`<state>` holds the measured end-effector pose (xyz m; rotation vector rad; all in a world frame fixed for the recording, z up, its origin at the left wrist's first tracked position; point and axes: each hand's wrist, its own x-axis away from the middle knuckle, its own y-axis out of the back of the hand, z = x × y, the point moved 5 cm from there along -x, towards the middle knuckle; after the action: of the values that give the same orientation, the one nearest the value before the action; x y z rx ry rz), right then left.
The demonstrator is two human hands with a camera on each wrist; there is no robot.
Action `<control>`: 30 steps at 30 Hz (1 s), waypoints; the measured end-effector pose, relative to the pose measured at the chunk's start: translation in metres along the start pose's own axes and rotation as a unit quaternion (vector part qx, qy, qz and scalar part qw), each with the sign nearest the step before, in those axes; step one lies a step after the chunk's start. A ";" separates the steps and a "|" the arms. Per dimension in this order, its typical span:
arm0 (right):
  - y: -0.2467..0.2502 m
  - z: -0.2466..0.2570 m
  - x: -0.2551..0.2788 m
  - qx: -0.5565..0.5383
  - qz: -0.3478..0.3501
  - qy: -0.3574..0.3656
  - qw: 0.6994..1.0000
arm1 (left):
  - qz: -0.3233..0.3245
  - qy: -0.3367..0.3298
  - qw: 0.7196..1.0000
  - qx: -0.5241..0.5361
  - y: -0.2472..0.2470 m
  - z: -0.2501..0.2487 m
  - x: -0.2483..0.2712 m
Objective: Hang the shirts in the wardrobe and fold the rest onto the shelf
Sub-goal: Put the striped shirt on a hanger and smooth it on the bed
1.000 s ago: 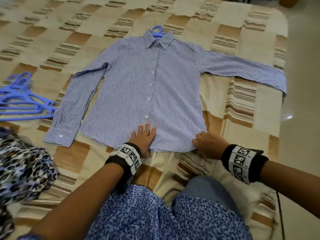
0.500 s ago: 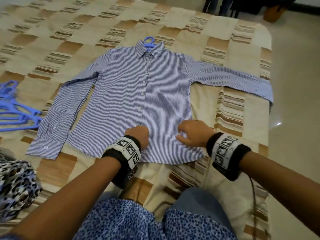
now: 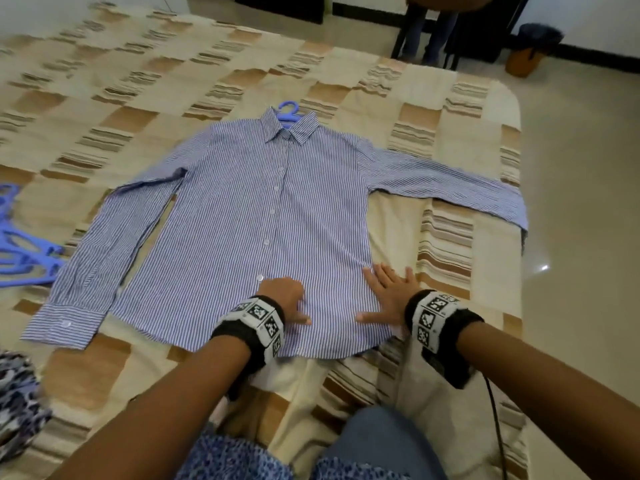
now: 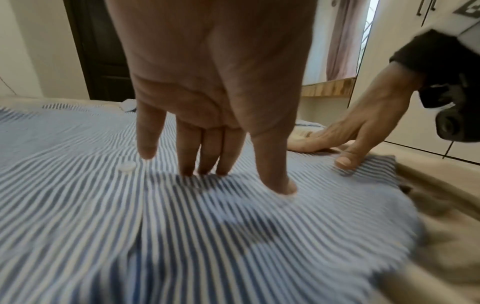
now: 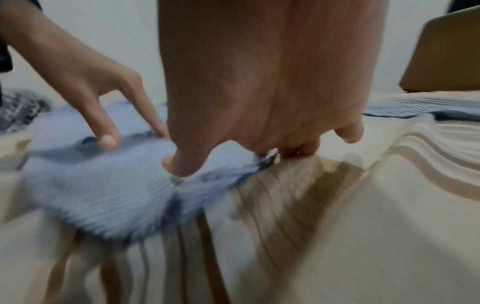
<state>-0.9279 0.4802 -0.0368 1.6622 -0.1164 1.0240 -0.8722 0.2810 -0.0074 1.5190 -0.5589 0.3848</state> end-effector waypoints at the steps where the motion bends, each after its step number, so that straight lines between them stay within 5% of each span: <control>1: 0.011 0.001 -0.003 -0.029 -0.026 -0.004 0.999 | -0.019 0.003 1.000 0.006 0.011 0.004 -0.004; 6: 0.075 0.009 -0.043 -0.002 -0.163 0.011 0.987 | -0.132 0.011 0.990 0.046 0.038 0.026 -0.047; 10: 0.111 0.001 -0.099 0.111 -0.217 0.011 0.970 | -0.128 0.005 0.990 0.052 0.034 0.037 -0.090; 14: 0.147 -0.073 -0.137 0.074 -0.220 -0.085 0.969 | -0.117 0.023 0.989 0.086 0.043 0.053 -0.121; 19: 0.132 -0.177 -0.138 0.066 -0.170 -0.203 0.962 | -0.122 0.036 0.987 0.094 0.047 0.064 -0.143; 30: 0.124 -0.277 -0.143 0.007 -0.178 -0.246 0.953 | -0.141 0.030 0.986 0.082 0.046 0.062 -0.159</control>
<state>-1.2393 0.6045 -0.0399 1.8396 -0.1303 0.3293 -1.0352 0.2372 -0.0614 1.7119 -0.2634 0.2619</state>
